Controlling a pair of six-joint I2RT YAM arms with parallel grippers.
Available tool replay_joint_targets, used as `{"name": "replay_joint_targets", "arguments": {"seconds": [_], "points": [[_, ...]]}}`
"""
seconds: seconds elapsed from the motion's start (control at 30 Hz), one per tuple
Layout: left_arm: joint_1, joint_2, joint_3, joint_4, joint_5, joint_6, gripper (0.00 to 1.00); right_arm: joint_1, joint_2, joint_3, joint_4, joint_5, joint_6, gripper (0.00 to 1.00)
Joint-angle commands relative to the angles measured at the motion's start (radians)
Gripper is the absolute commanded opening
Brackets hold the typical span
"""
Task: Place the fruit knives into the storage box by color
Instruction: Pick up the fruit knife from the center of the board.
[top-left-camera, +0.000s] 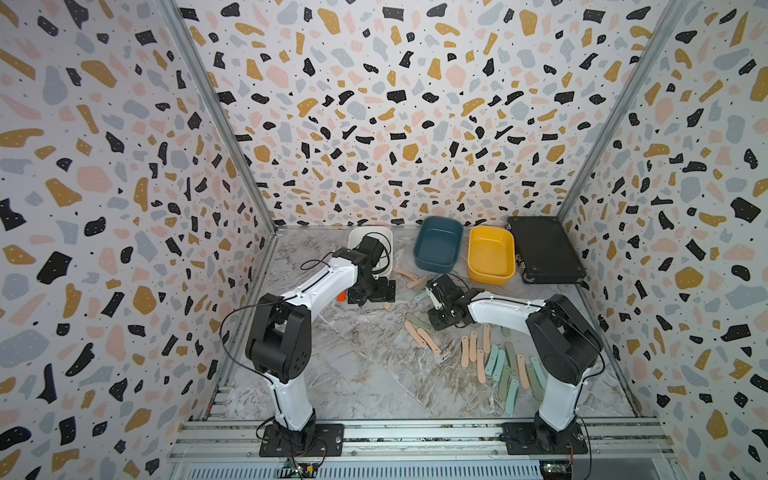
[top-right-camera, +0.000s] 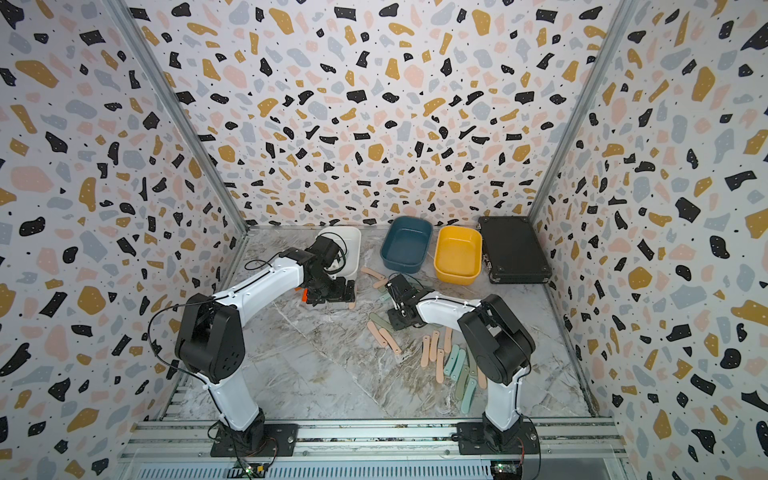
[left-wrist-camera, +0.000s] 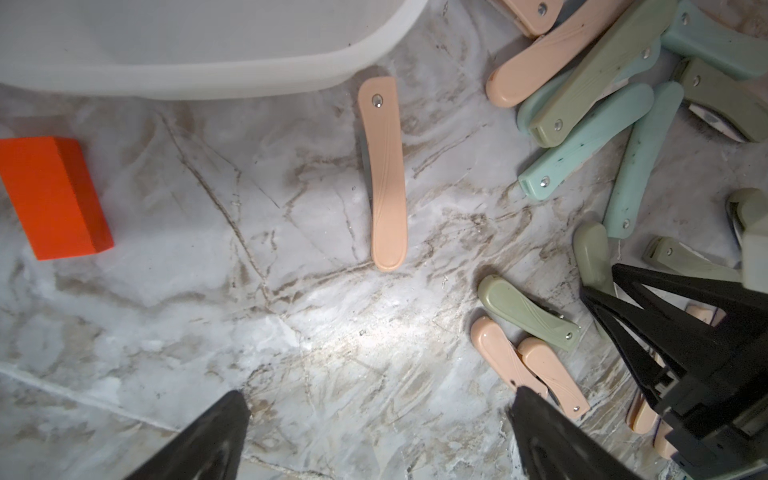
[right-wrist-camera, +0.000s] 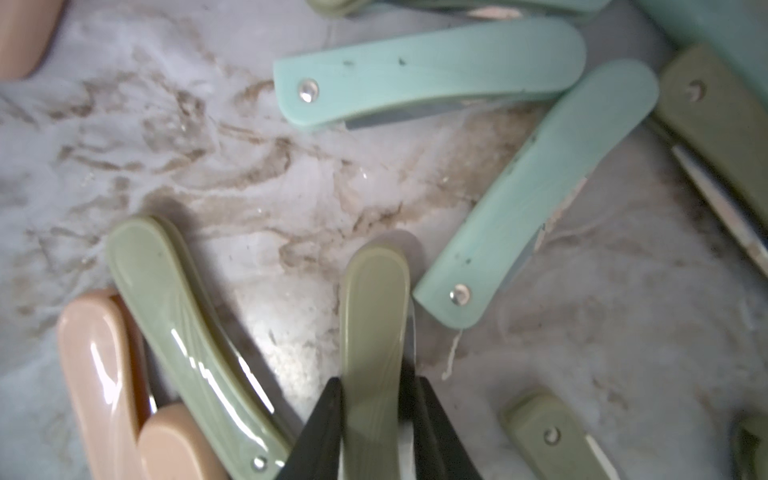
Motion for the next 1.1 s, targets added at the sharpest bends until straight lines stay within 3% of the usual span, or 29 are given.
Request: {"name": "replay_joint_targets", "arguments": {"seconds": [0.0, 0.7, 1.07], "points": [[0.001, -0.040, -0.024, 0.011, 0.002, 0.010, 0.99, 0.012, -0.039, -0.022, -0.110, 0.024, 0.043, 0.21], [0.001, -0.110, -0.102, 0.031, 0.040, -0.010, 0.99, 0.021, -0.191, 0.023, -0.161, 0.067, 0.086, 0.19], [-0.001, -0.129, -0.085, 0.009, 0.050, -0.004, 0.99, -0.013, -0.074, 0.274, -0.200, 0.126, -0.007, 0.18]]}}
